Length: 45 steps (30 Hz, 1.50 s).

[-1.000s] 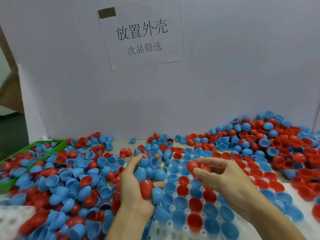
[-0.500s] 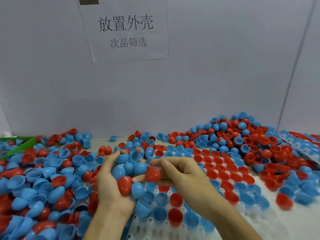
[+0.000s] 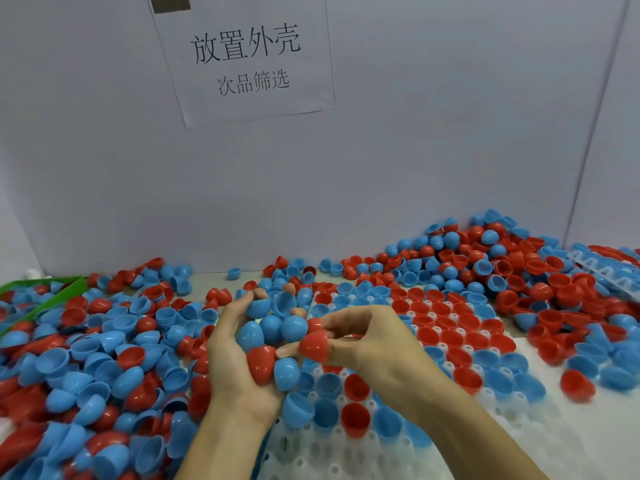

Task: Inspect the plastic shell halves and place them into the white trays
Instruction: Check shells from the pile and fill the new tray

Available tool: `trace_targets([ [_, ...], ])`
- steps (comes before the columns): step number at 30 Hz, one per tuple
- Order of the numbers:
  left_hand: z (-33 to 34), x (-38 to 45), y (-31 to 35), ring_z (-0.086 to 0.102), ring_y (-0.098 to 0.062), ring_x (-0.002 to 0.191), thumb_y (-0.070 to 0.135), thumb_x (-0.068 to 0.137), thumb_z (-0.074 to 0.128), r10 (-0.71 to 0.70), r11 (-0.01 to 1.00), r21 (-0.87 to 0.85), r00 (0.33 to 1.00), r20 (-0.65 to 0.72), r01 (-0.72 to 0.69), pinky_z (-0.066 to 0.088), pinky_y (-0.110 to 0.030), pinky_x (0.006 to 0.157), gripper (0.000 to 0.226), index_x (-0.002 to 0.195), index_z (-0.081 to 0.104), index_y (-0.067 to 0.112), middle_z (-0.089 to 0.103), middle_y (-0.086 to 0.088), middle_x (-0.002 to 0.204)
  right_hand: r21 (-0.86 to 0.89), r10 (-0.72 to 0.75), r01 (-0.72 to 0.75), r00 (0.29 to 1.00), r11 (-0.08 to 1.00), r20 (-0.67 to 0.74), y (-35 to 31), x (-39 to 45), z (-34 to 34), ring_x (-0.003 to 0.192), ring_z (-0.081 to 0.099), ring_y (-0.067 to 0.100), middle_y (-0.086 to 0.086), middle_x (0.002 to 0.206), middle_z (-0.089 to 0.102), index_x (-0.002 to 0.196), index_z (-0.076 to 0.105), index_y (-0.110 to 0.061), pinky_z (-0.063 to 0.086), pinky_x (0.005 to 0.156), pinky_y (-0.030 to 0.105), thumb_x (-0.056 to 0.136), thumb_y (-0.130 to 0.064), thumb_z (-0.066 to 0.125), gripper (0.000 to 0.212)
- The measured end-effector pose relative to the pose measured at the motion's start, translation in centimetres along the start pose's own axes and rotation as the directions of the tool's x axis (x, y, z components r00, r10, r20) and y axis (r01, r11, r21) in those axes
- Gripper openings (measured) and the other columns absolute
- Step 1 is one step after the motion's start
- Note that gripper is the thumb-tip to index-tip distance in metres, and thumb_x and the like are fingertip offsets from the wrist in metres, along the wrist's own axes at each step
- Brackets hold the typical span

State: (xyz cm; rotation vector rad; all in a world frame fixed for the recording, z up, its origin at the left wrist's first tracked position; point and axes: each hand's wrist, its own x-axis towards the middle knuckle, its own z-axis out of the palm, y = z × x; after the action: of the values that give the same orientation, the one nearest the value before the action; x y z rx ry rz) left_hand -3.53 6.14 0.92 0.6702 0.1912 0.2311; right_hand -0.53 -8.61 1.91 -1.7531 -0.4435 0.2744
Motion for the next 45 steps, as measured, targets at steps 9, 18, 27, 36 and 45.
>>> trace_targets([
  [9,-0.1,-0.2,0.2,0.051,-0.016,0.053,0.032,0.085,0.062,0.010,1.000,-0.017,0.999,0.042,-0.009,0.038,-0.020,0.037,0.013,0.082,0.060,0.019,0.063,-0.015,0.098,-0.432,0.047,-0.073,0.996,0.899,-0.070,-1.9,-1.5,-6.7,0.078,0.071,-0.001,-0.019,0.082,0.075,0.085,0.079,-0.030,0.054,0.064,0.016,0.078,-0.033,0.080,0.007],
  [18,-0.5,-0.4,1.2,0.049,-0.013,0.049,0.033,0.092,0.058,0.085,0.995,0.051,0.996,0.011,-0.085,0.039,-0.021,0.036,0.031,0.065,0.064,0.021,0.068,-0.006,0.074,-0.870,0.409,-0.278,0.907,0.406,-0.099,-1.2,-3.3,-9.3,0.078,0.063,0.005,-0.014,0.087,0.070,0.099,0.077,-0.027,0.050,0.065,0.018,0.081,-0.027,0.081,0.018],
  [27,-1.5,-0.8,0.2,0.047,-0.015,0.055,0.030,0.082,0.063,0.046,0.997,-0.069,0.999,0.010,-0.045,0.037,-0.021,0.035,0.015,0.073,0.059,0.018,0.064,-0.009,0.086,-0.918,0.495,-0.331,0.848,0.219,-0.188,-0.1,-2.3,-6.4,0.094,0.061,0.017,-0.005,0.092,0.060,0.109,0.062,-0.021,0.055,0.091,0.033,0.079,-0.017,0.081,0.035],
  [36,-1.9,-0.8,0.5,0.046,-0.013,0.051,0.031,0.090,0.058,0.022,0.992,-0.126,1.000,0.014,-0.020,0.036,-0.020,0.035,0.023,0.072,0.060,0.016,0.064,-0.009,0.085,-0.877,0.259,-0.097,0.965,0.472,0.033,-3.7,-4.0,-6.2,0.072,0.062,0.000,-0.019,0.082,0.060,0.111,0.067,-0.038,0.047,0.056,0.013,0.087,-0.049,0.067,0.027],
  [45,-2.0,-0.6,0.4,0.043,-0.012,0.041,0.035,0.088,0.058,0.033,0.991,-0.125,0.990,-0.140,-0.051,0.037,-0.022,0.043,0.044,0.047,0.063,0.020,0.054,0.000,0.055,-0.440,-0.014,0.121,0.971,0.890,0.239,-1.0,-1.8,3.1,0.071,0.070,0.004,-0.010,0.086,0.074,0.094,0.063,-0.040,0.061,0.071,0.031,0.087,-0.048,0.070,0.012],
])
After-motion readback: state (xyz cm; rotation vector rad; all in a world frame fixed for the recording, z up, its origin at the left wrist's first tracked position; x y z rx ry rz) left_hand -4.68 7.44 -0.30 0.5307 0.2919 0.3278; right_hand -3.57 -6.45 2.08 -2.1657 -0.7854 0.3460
